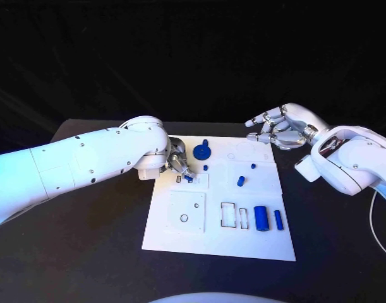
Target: Assemble the parts on the task board
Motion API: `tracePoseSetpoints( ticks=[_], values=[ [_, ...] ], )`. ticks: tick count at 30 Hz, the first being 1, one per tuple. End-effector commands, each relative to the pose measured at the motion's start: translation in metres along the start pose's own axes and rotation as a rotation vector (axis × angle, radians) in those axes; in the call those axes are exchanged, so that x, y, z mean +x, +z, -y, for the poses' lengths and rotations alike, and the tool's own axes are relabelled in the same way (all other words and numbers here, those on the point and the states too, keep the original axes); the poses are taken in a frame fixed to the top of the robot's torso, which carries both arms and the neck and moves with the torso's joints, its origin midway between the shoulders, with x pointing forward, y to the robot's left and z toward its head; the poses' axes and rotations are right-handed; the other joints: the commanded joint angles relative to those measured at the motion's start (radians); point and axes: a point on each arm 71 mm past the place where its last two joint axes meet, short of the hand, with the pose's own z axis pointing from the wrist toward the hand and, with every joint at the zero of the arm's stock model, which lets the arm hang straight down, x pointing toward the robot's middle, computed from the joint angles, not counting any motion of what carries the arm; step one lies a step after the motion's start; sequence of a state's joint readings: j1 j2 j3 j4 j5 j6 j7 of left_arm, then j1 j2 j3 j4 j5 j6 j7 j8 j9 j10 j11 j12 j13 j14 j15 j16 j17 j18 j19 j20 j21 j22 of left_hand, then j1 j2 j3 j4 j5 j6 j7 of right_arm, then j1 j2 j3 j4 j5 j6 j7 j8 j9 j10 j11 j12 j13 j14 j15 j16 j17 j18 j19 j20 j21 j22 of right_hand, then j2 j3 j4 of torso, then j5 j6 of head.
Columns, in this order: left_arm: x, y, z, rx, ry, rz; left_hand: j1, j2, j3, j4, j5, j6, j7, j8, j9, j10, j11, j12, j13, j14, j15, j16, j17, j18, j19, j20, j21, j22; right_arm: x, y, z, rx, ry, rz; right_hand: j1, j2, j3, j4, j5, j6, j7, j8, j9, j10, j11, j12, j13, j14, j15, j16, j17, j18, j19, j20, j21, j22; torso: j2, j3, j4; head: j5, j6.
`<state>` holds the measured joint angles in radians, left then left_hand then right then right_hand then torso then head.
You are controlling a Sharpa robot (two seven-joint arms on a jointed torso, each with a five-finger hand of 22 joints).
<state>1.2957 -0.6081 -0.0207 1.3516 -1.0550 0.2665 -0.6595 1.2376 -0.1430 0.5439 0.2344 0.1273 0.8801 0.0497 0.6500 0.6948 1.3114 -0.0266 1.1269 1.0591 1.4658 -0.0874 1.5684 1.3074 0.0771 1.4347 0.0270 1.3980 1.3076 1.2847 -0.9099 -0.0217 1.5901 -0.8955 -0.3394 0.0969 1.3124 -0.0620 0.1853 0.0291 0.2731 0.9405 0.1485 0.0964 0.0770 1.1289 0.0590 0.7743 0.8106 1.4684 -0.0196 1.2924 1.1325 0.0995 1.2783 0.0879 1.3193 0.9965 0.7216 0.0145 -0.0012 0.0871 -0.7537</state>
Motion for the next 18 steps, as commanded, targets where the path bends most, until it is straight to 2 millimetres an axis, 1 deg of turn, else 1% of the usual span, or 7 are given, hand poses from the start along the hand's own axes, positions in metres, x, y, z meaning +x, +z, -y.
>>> tracePoseSetpoints(
  ticks=[1, 5, 12, 18],
  values=[
    [0.0045, 0.0009, -0.0023, -0.02, 0.061, -0.045, 0.001, 0.011, 0.173, -0.171, 0.003, -0.004, -0.003, 0.005, 0.003, 0.009, -0.001, 0.005, 0.0, 0.105, 0.002, 0.002, 0.263, -0.017, 0.005, 0.0, 0.005, 0.001, 0.0018, 0.0004, 0.0, -0.001, 0.017, -0.017, 0.005, 0.0, 0.004, 0.002, 0.005, 0.001, 0.004, 0.004, -0.002, -0.005, 0.0, -0.003, -0.001, 0.018, 0.0, -0.006, 0.001, 0.014, -0.006, -0.001, -0.003, -0.001, 0.0, 0.0001, -0.0001, 0.001, 0.0],
    [0.0057, 0.0009, -0.0026, -0.024, 0.08, -0.059, -0.001, 0.009, 0.176, -0.174, 0.003, -0.004, -0.003, 0.006, 0.004, 0.008, -0.001, 0.004, -0.001, 0.105, 0.002, 0.002, 0.263, -0.016, 0.004, 0.0, 0.004, -0.001, 0.0021, 0.0006, -0.0001, -0.001, 0.018, -0.019, 0.005, 0.0, 0.004, 0.002, 0.005, 0.001, 0.004, 0.004, -0.002, -0.005, 0.0, -0.003, -0.001, 0.018, 0.0, -0.006, 0.001, 0.014, -0.006, -0.001, -0.003, -0.001, 0.0, -0.0002, -0.0006, 0.001, 0.0],
    [0.0064, 0.002, -0.0024, -0.027, 0.084, -0.056, -0.006, 0.008, 0.177, -0.175, 0.004, -0.003, -0.003, 0.007, 0.006, 0.007, 0.0, 0.002, -0.003, 0.105, 0.003, 0.002, 0.263, -0.016, 0.003, 0.0, 0.002, -0.004, 0.0024, 0.0006, -0.0002, -0.002, 0.019, -0.021, 0.005, 0.0, 0.004, 0.002, 0.005, 0.001, 0.004, 0.004, -0.002, -0.005, 0.0, -0.003, -0.001, 0.018, 0.0, -0.006, 0.001, 0.014, -0.006, -0.001, -0.003, -0.001, 0.0, 0.0003, -0.0004, 0.002, 0.0],
    [0.0097, 0.0044, -0.0014, -0.026, 0.082, -0.059, -0.013, 0.008, 0.178, -0.175, 0.004, -0.002, -0.003, 0.008, 0.007, 0.007, 0.0, 0.002, -0.004, 0.105, 0.003, 0.002, 0.263, -0.016, 0.003, 0.0, 0.001, -0.004, 0.0026, 0.0006, -0.0003, -0.003, 0.02, -0.023, 0.004, 0.0, 0.005, 0.003, 0.005, 0.001, 0.004, 0.004, -0.002, -0.005, 0.0, -0.004, -0.002, 0.018, 0.0, -0.007, 0.0, 0.014, -0.006, -0.001, -0.004, -0.001, 0.0, 0.0007, -0.0015, 0.001, -0.001]
  ],
)
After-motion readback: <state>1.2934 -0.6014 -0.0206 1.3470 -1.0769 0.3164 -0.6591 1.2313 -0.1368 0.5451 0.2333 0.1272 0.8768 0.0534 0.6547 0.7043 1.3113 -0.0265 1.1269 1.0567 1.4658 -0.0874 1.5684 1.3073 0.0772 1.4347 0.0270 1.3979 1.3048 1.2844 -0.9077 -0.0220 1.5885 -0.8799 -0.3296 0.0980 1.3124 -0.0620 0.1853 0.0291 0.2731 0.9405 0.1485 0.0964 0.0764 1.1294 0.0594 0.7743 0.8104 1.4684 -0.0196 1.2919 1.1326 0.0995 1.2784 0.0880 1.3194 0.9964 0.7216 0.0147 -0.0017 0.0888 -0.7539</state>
